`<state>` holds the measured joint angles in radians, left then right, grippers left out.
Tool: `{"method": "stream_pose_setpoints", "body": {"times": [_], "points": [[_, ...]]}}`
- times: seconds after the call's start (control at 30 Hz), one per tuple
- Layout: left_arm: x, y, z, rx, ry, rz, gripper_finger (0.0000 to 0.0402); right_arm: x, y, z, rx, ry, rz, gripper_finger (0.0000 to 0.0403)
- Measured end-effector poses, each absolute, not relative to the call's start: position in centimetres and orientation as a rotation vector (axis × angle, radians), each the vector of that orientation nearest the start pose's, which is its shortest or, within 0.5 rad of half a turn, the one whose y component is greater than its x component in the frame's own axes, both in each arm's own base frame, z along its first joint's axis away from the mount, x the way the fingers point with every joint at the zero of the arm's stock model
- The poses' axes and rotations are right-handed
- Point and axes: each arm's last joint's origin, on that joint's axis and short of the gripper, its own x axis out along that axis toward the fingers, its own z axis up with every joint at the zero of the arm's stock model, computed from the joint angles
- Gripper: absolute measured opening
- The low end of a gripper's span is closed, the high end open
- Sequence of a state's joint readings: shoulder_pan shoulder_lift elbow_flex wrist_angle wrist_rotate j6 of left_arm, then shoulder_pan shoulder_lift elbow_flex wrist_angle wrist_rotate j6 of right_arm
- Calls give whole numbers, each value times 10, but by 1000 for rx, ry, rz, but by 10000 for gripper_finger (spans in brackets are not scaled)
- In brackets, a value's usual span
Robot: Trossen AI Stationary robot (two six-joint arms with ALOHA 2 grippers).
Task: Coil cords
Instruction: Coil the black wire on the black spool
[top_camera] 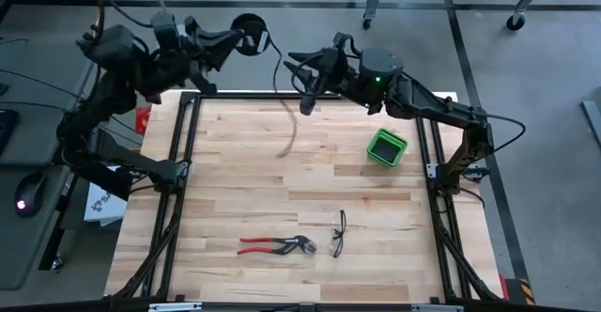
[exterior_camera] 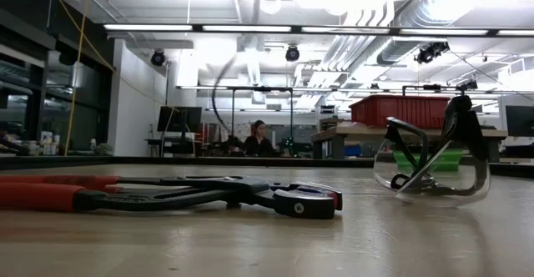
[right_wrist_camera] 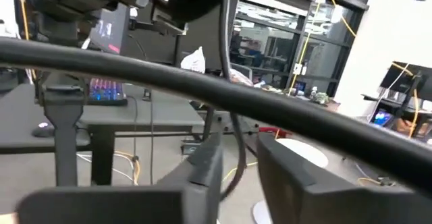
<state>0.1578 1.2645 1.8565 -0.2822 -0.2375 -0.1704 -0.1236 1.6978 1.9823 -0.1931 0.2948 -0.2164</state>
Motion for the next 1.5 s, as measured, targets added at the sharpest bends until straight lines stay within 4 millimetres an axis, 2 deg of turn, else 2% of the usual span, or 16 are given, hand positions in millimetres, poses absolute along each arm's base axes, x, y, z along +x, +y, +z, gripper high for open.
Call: {"method": "stream_pose_setpoints", "body": {"times": [0.17,0.3,0.53,0.97,1.07,1.3,1.5], "points": [[202,39,571,-177,-359,356,0,363,-53,497,-180,-15,-416,152],[198,38,575,-177,-397,337,0,363,-55,494,-99,-1,-387,177],[200,36,577,-181,-424,319,0,364,-58,492,-49,4,-303,181],[197,34,582,-207,-479,269,0,363,-61,487,-112,68,-306,181],[197,35,582,-194,-473,276,0,363,-59,486,-127,81,-300,170],[197,35,582,-194,-480,292,0,355,-57,492,-150,77,-299,103],[197,35,583,-194,-487,291,0,352,-57,495,-157,67,-300,66]]}}
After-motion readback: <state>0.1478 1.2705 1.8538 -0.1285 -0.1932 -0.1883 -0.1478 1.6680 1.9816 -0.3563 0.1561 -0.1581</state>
